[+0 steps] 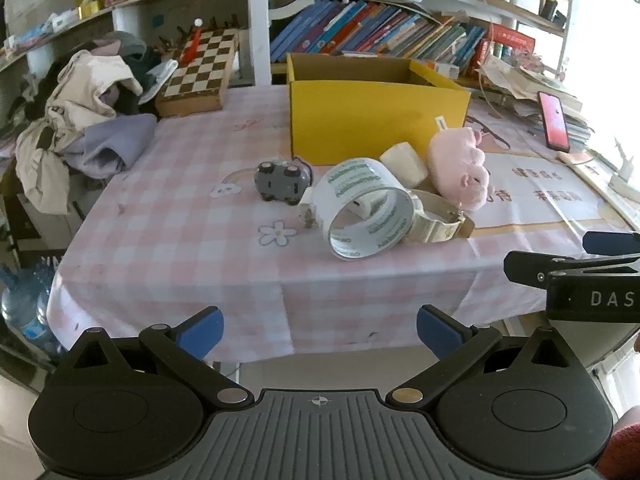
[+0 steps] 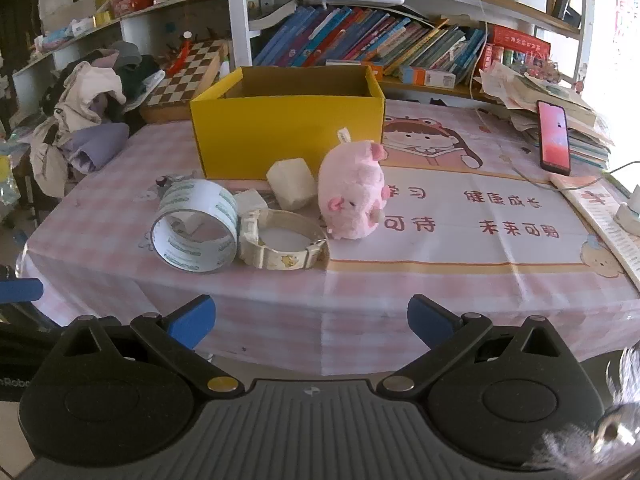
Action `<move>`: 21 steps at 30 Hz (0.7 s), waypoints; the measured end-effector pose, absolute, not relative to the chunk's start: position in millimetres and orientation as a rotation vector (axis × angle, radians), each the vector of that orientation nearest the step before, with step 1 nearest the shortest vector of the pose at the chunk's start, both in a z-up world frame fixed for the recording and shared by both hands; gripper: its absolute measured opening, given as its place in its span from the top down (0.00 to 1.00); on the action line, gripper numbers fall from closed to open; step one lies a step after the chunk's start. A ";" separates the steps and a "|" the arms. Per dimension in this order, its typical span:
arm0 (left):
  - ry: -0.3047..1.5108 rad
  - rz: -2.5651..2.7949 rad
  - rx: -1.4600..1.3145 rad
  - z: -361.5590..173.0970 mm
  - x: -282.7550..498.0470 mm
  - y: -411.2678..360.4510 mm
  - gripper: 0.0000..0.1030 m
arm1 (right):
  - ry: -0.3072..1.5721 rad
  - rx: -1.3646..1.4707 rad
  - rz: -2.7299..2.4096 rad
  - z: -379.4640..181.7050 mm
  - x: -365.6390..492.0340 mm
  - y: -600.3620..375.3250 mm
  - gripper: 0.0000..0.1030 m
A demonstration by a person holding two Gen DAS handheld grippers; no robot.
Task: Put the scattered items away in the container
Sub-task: 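Move both grippers toward the tape roll and pink plush pig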
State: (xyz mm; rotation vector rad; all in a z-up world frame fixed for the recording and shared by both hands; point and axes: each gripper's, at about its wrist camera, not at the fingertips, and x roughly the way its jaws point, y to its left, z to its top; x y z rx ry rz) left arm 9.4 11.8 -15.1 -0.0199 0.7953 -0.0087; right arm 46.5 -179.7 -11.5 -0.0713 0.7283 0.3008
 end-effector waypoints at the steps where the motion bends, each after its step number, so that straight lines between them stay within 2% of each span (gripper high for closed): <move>1: 0.790 -0.004 -0.017 -14.5 8.9 12.2 0.00 | 0.727 -0.069 0.304 -11.3 46.8 -179.4 0.00; 21: 0.753 -0.007 0.121 -7.0 3.3 -0.1 0.00 | 0.683 -0.067 0.354 -4.2 45.2 -176.3 0.00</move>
